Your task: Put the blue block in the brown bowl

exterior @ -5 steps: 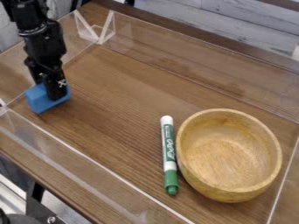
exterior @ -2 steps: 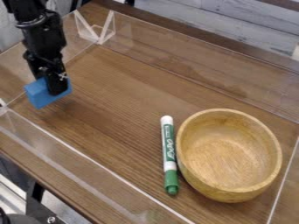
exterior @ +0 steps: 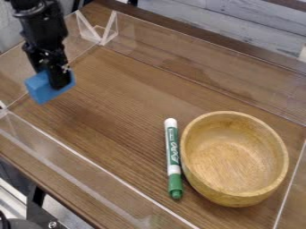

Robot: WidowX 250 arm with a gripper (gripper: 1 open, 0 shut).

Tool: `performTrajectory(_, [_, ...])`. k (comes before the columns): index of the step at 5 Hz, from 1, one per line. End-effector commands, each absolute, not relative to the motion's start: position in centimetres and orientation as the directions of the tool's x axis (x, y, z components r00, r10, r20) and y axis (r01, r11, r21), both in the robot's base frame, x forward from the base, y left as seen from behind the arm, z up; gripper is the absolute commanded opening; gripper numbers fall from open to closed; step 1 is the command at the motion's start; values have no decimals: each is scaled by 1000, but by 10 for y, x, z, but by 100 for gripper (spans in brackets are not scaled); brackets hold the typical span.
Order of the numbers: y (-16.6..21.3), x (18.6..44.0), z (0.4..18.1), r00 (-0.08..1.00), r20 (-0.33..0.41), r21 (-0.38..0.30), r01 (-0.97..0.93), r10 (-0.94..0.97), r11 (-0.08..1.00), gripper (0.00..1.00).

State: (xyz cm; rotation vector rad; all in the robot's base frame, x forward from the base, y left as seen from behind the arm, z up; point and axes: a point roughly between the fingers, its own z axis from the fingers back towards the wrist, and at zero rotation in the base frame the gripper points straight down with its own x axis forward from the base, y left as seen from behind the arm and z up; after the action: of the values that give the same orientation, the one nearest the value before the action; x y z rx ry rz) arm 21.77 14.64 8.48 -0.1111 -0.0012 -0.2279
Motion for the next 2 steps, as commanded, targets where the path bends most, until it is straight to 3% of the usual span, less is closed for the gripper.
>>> performTrajectory(1, [130,221,109,971,62,-75,236,-232,969,0])
performTrajectory(2, [108,222,117,971,77,-77,233,-228,969,0])
